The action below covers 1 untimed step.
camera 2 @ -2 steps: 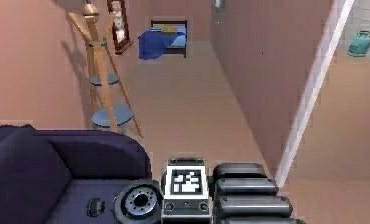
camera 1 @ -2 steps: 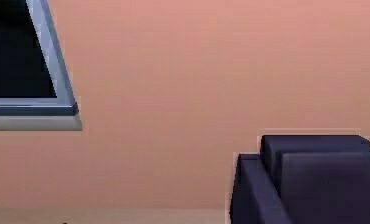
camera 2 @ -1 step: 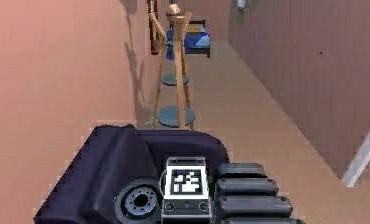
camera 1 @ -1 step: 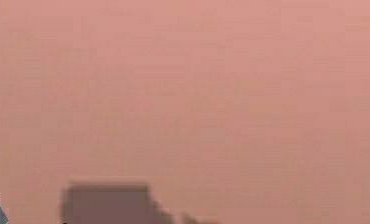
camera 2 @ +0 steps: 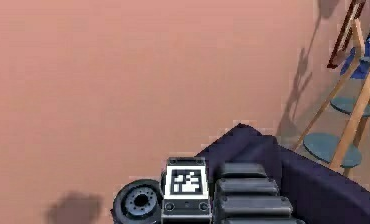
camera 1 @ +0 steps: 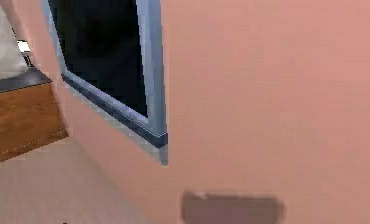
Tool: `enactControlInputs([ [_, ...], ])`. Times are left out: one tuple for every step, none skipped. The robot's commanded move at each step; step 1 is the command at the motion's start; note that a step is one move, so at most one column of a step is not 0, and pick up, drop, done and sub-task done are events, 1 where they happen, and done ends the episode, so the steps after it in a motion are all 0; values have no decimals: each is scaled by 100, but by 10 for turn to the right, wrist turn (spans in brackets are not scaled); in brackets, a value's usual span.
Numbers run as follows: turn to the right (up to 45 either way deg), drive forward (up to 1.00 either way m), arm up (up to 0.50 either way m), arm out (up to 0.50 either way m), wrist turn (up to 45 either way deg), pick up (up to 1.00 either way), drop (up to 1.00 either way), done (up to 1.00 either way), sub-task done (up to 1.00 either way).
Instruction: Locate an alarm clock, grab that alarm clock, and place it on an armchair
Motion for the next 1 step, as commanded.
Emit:
enactControlInputs([
  [-450,0,0,0,0,0,0,0,0],
])
